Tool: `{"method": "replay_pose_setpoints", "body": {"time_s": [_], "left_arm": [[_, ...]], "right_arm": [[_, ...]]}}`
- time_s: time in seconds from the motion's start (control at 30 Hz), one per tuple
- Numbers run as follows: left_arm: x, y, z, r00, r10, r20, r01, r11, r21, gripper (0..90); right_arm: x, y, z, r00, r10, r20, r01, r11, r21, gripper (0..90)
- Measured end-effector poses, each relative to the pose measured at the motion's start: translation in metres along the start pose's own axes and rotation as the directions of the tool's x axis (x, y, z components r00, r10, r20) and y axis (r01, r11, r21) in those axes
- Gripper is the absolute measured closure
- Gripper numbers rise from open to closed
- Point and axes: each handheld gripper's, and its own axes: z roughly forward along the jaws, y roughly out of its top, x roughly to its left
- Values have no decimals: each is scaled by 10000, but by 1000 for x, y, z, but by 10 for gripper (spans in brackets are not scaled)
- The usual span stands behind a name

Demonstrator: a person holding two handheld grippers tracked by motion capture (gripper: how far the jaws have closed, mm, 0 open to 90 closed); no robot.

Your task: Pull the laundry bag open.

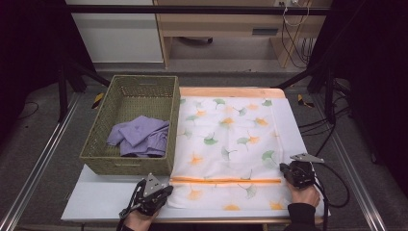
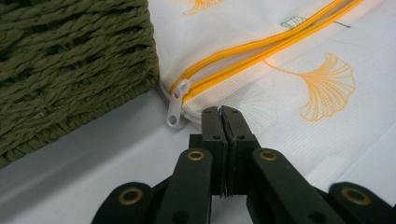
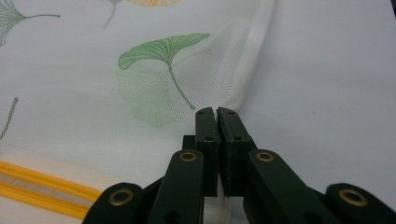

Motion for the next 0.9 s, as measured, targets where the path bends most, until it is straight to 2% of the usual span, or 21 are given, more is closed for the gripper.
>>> {"method": "replay_pose_setpoints", "body": {"time_s": [0.2, 0.23, 0.47, 0.67, 0.77, 0.9], "left_arm": [[2, 3, -9, 10000, 34, 58, -30, 9984, -565, 809], [2, 3, -10, 9999, 8, 135, 2, 9972, -742, 794], [-2, 10, -16, 9989, 206, 411, -159, 9936, -1121, 657], [-9, 16, -17, 9966, 514, 638, -436, 9921, -1180, 563], [-12, 20, -16, 9953, 667, 705, -585, 9919, -1130, 527], [-13, 24, -16, 9954, 617, 728, -524, 9910, -1234, 492]], "right_arm": [[1, -1, -9, 10000, -73, -51, 70, 9984, -554, 721], [1, -1, -11, 9998, -131, -117, 123, 9976, -677, 703], [7, 3, -28, 9972, -311, -679, 202, 9876, -1554, 577], [18, 9, -35, 9933, -458, -1060, 249, 9814, -1901, 496], [26, 13, -35, 9890, -536, -1379, 272, 9820, -1868, 466], [33, 16, -36, 9837, -667, -1669, 339, 9807, -1924, 433]]}}
